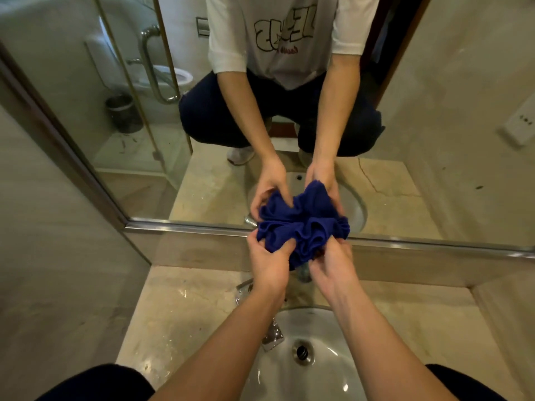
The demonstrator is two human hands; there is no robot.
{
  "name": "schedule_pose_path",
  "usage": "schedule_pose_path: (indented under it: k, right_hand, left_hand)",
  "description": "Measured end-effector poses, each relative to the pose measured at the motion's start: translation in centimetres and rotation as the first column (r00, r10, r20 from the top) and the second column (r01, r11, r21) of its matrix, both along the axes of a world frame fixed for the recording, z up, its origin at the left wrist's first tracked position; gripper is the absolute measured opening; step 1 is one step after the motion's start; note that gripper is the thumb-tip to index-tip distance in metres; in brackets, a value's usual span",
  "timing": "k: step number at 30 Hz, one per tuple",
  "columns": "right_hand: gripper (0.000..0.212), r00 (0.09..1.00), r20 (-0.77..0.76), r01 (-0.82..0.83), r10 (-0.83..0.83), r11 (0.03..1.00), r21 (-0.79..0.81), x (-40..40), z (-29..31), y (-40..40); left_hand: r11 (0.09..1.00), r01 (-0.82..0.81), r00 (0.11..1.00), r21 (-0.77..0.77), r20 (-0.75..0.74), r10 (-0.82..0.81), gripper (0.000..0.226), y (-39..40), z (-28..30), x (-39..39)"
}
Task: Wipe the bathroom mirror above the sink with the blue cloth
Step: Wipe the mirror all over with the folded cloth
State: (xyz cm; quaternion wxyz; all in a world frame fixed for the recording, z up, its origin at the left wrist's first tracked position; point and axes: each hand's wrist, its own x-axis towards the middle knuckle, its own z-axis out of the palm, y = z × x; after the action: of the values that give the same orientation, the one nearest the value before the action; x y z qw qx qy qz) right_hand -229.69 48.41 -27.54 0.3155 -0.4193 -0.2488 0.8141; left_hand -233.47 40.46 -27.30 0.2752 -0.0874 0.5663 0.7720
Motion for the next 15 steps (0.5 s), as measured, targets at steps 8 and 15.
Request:
schedule_pose_path:
  k: [8, 15]
  right_hand:
    - [0.037, 0.992, 0.022, 0.122, -0.128, 0.977, 0.175, -3.3, -0.2, -3.5]
    - [0.021, 0.980, 0.119, 0.141, -0.163, 0.975, 0.169, -8.1, 2.2, -7.6]
  left_hand:
    - [0.976, -0.216, 0.976, -0.007, -0.011, 0.216, 0.040, -0.9, -0.5, -2.4]
    - [0.964, -0.254, 0.967, 0.075, 0.016, 0.254, 0.037, -4.9, -0.2, -6.0]
